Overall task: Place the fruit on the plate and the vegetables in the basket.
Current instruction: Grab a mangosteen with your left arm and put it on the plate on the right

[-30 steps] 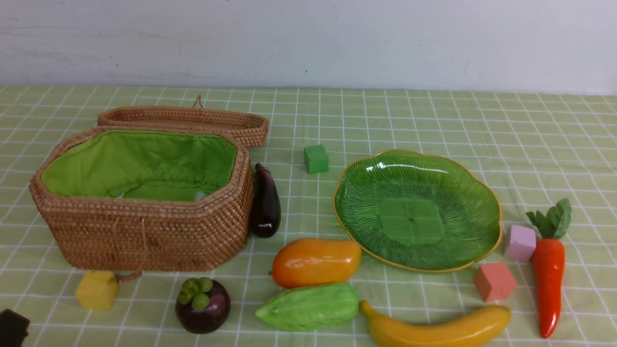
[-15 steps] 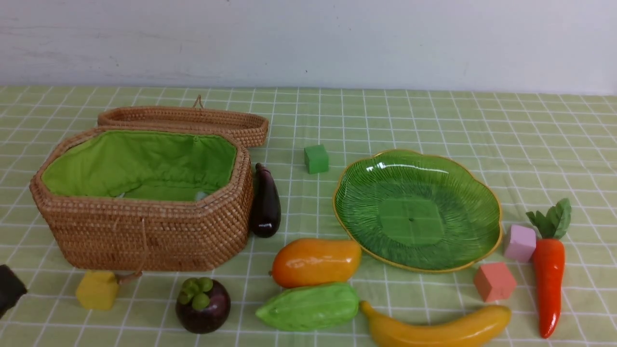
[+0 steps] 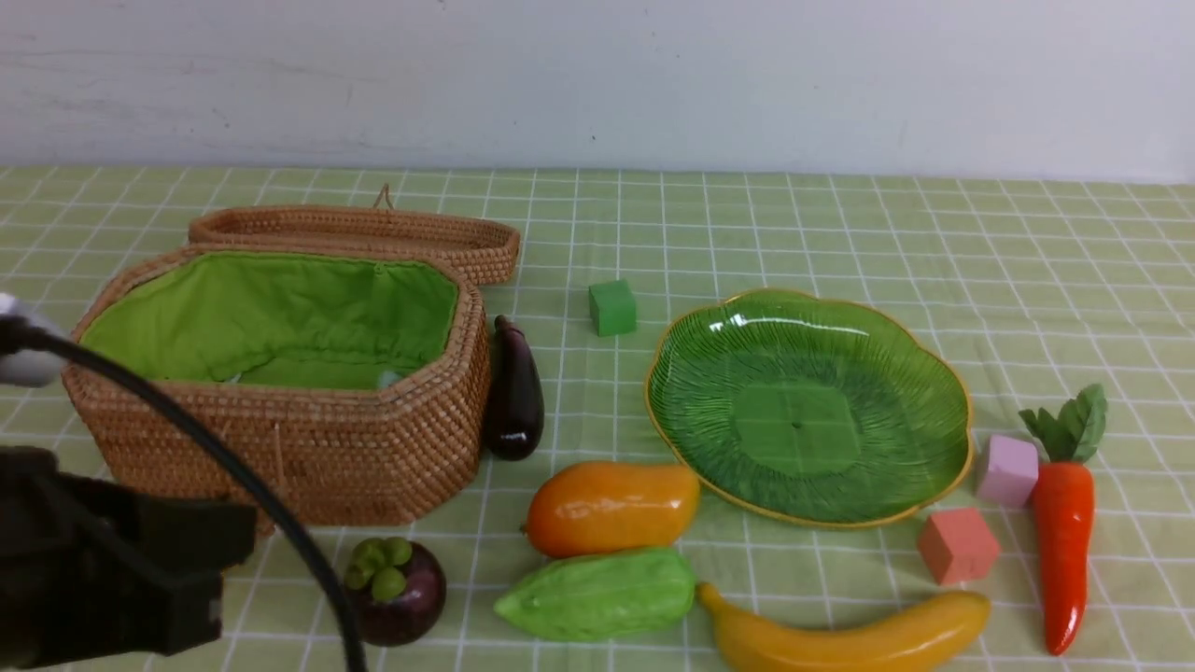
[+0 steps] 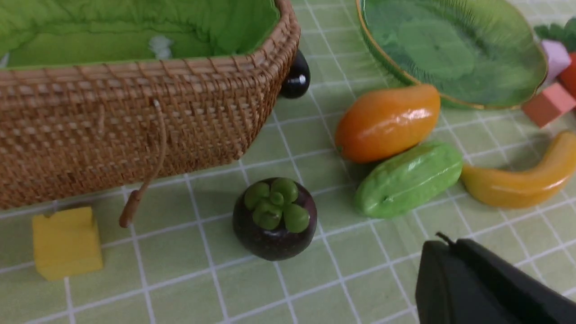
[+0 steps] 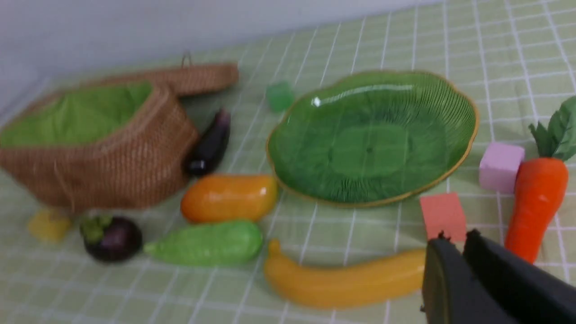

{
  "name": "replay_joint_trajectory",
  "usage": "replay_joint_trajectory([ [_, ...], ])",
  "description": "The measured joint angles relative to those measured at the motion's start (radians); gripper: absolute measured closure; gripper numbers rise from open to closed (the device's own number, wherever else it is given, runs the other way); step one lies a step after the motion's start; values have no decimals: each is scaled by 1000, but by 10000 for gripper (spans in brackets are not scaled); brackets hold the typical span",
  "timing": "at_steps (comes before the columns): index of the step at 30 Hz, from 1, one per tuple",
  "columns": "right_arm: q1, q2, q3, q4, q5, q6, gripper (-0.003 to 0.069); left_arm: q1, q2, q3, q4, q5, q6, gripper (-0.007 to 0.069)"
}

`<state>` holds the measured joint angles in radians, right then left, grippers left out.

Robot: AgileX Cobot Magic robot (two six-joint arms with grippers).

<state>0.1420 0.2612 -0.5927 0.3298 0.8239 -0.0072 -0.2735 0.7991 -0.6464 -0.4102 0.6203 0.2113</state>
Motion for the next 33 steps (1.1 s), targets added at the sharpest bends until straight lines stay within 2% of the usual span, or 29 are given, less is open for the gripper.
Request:
replay_joint_trajectory([
  [1,0,0,-11,0,14,-10,613,-5,14,-1,6,0,0,634],
  [2,0,45,-78,8,111,-78,625,-20,62,-11,21,-4,1,626],
  [3,0,50,-88,8,111,-85,627,-22,69,-12,23,-6,1,622],
  [6,0,112,-213,42,246,-198,629,-45,194,-18,36,-54,4,568],
  [10,0,129,-260,95,271,-270,629,-49,283,-21,39,-94,15,481],
  [13,0,131,-271,194,275,-367,627,-49,383,-22,35,-144,60,333],
  [16,0,131,-271,279,291,-455,625,-49,454,-22,21,-199,97,219],
  [19,0,131,-271,322,305,-507,624,-49,513,-22,14,-254,133,118],
  [21,0,131,-271,327,309,-515,622,-49,534,-22,13,-278,147,90],
  [22,0,131,-271,330,319,-523,621,-49,564,-22,12,-309,160,49],
  [25,0,131,-271,332,322,-530,617,-49,608,-22,8,-354,179,17],
  [33,0,131,-271,333,322,-530,608,-64,692,-25,4,-391,187,11],
])
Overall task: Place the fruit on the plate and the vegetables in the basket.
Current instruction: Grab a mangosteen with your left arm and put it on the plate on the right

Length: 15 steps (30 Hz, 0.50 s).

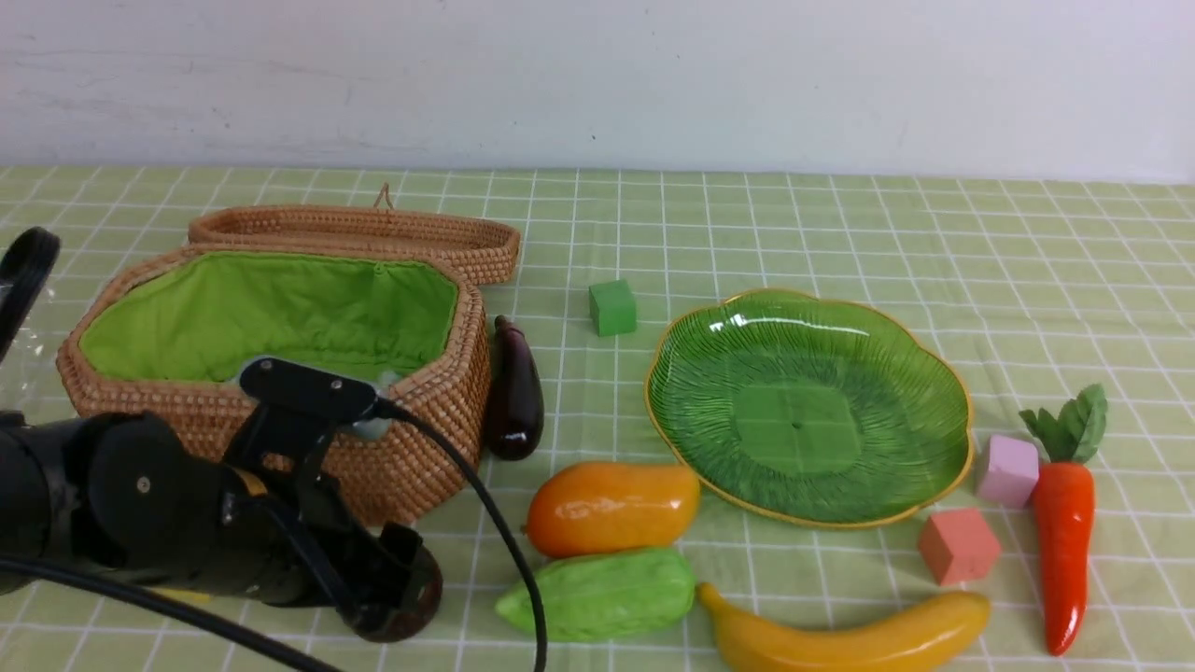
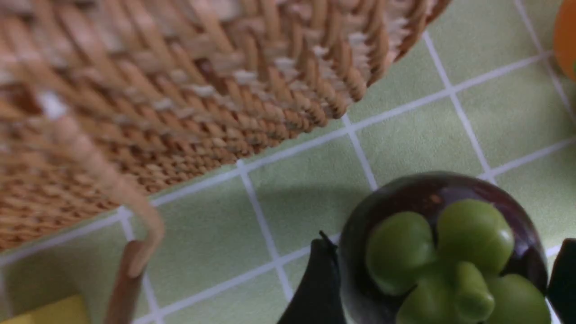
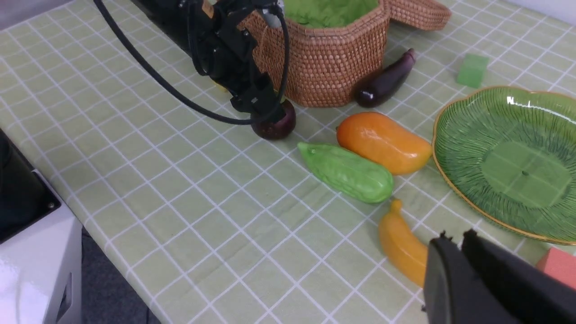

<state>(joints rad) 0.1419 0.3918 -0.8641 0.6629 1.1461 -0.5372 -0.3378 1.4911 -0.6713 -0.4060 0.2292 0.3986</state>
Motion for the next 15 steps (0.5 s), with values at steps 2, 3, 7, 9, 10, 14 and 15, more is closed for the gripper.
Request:
replay_joint_trajectory([
  [2,0,0,0,0,0,0,606,-8,5,0,0,-7,0,11],
  [3,0,0,0,0,3,0,606,-20,8,0,1,-22,2,11],
  [7,0,0,0,0,19,-3,606,-37,19,-3,17,-88,3,14],
  [9,0,0,0,0,28,-3,606,-37,33,-3,21,-101,4,18],
  [10,0,0,0,0,28,-3,606,-37,33,-3,20,-101,4,18],
  [14,0,0,0,0,46,-3,606,-37,72,-6,20,-97,4,30],
  [15,0,0,0,1,48,-3,606,-37,76,-8,20,-98,4,32],
])
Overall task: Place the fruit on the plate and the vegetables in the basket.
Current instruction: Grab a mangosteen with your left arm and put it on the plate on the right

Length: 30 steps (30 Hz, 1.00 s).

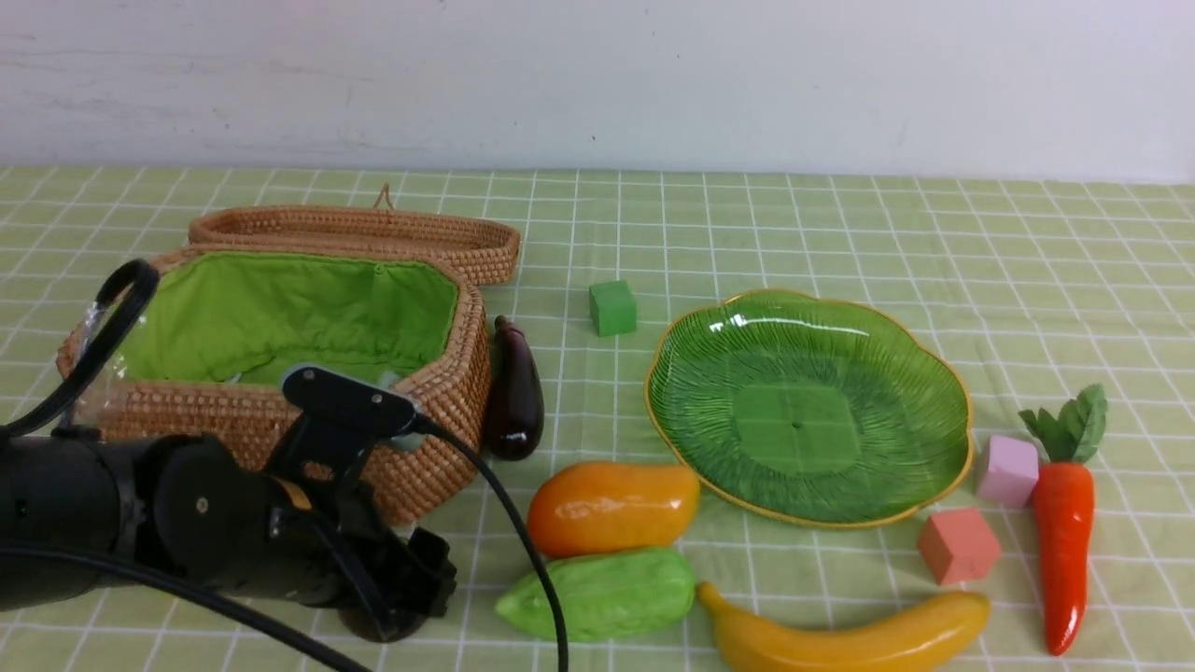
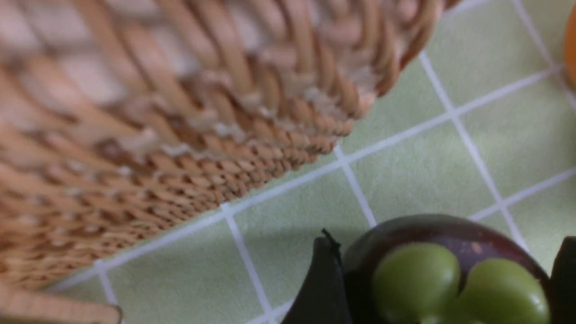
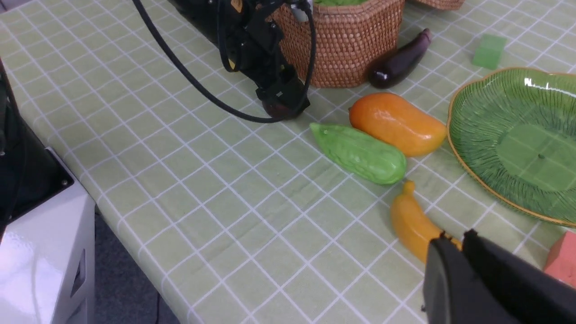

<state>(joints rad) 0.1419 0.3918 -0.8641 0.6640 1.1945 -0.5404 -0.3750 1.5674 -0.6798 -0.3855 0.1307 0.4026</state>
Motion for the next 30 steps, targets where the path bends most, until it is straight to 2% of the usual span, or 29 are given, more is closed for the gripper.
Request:
replay_joint_trajectory([
  [6,0,0,0,0,0,-1,600,0,1,0,0,5,-5,75],
  [17,0,0,0,0,0,-1,593,-3,-102,0,16,163,-9,78],
  [24,0,0,0,0,-7,-1,588,-6,-300,-7,30,327,-8,78],
  [27,0,0,0,-2,-34,12,585,-37,-357,-62,34,397,-8,78],
  [30,0,0,0,-39,-61,64,585,-140,-346,-183,35,404,-8,78],
])
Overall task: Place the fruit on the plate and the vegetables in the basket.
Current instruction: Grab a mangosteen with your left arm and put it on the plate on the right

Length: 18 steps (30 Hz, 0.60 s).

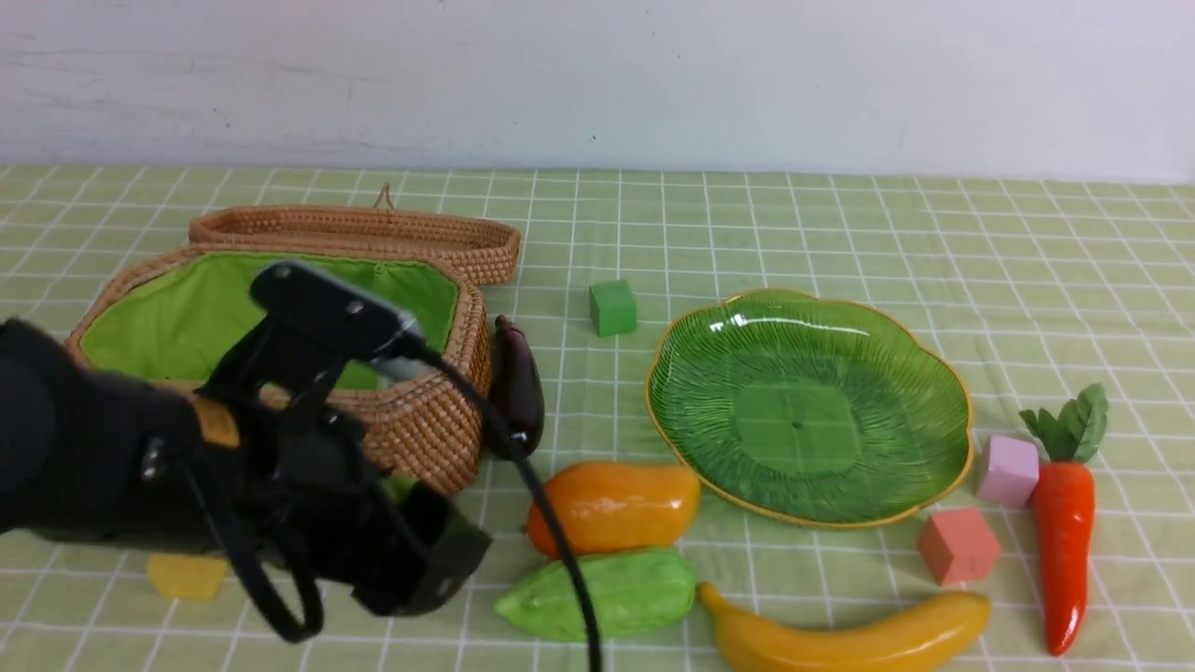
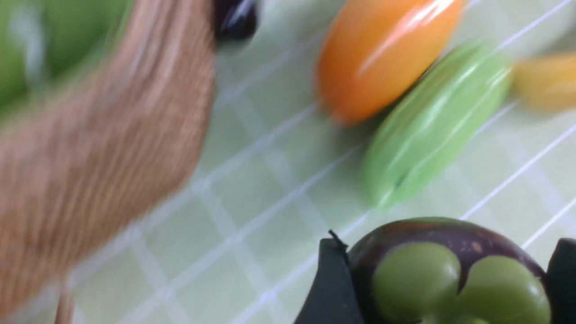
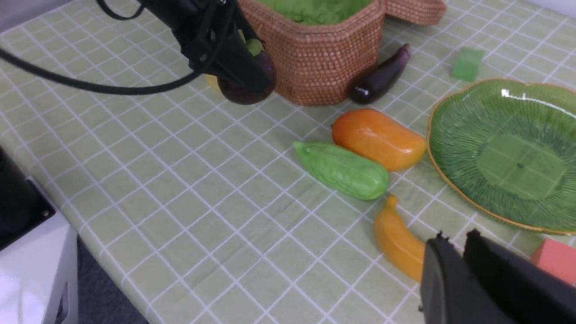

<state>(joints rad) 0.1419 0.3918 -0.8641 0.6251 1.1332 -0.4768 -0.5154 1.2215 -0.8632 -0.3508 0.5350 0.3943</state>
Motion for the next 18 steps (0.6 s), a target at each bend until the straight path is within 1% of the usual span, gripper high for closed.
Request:
replay_joint_trajectory([
  [1,0,0,0,-23,-6,26,585,-42,20,-46,3,-11,0,78],
  [2,0,0,0,-28,-6,32,585,-60,31,-56,3,-14,0,78],
  [3,0,0,0,-70,-10,87,585,-119,87,-137,13,-41,0,78],
  [5,0,0,0,-120,-10,137,585,-178,167,-238,31,-73,1,78],
  [6,0,0,0,-140,-10,167,585,-195,214,-274,37,-79,2,78],
  [10,0,0,0,-212,0,250,583,-217,522,-574,41,-82,3,78],
  [12,0,0,0,-221,23,263,582,-216,681,-735,46,-43,3,78],
  [13,0,0,0,-221,29,263,582,-216,696,-752,47,-31,3,78],
  [15,0,0,0,-221,72,273,580,-215,904,-984,56,67,3,78],
  [16,0,0,0,-221,76,273,580,-215,904,-1001,56,76,3,78],
  [17,0,0,0,-221,101,273,577,-215,1020,-1134,70,156,3,78],
  [18,0,0,0,-221,115,273,575,-215,1077,-1214,80,207,3,78],
])
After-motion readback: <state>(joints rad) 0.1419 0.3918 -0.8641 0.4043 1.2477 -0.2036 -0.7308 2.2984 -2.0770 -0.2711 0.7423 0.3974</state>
